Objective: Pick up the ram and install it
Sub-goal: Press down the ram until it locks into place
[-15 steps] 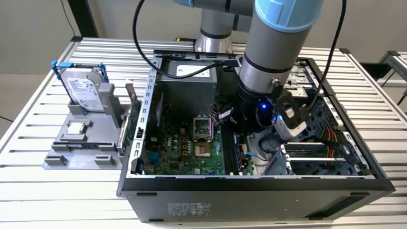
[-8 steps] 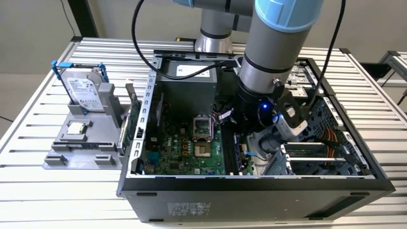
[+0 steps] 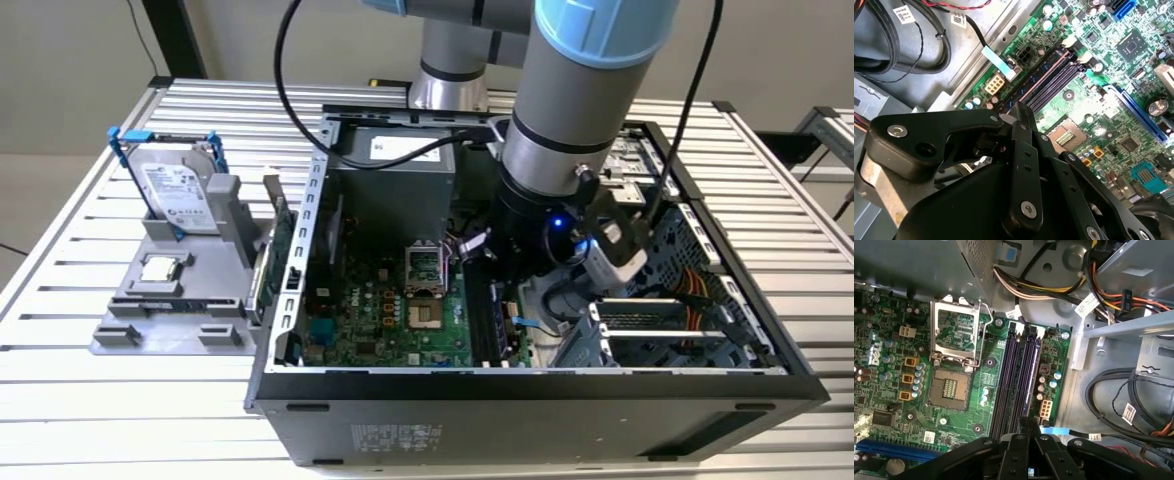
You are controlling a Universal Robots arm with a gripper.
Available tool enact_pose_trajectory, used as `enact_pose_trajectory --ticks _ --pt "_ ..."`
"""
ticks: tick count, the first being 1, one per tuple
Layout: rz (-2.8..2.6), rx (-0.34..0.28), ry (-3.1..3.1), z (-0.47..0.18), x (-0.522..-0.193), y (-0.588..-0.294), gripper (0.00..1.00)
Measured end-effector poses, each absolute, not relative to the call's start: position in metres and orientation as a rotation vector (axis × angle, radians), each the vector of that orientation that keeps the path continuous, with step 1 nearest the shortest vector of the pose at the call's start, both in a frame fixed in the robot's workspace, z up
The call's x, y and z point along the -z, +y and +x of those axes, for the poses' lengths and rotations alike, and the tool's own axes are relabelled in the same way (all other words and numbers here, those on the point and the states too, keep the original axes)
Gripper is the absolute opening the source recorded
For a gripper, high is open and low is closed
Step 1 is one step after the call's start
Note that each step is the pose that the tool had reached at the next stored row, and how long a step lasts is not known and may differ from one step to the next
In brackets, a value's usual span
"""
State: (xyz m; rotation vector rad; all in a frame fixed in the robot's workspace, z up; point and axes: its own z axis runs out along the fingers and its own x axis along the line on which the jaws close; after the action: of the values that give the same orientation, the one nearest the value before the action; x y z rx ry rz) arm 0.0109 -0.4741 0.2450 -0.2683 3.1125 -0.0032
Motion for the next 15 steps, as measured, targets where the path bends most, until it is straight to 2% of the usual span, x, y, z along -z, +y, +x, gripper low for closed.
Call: enact_pose_trajectory --ticks 15 --pt "-0.432 -0.001 3.094 0.0109 -0.2451 -0.4741 0.0"
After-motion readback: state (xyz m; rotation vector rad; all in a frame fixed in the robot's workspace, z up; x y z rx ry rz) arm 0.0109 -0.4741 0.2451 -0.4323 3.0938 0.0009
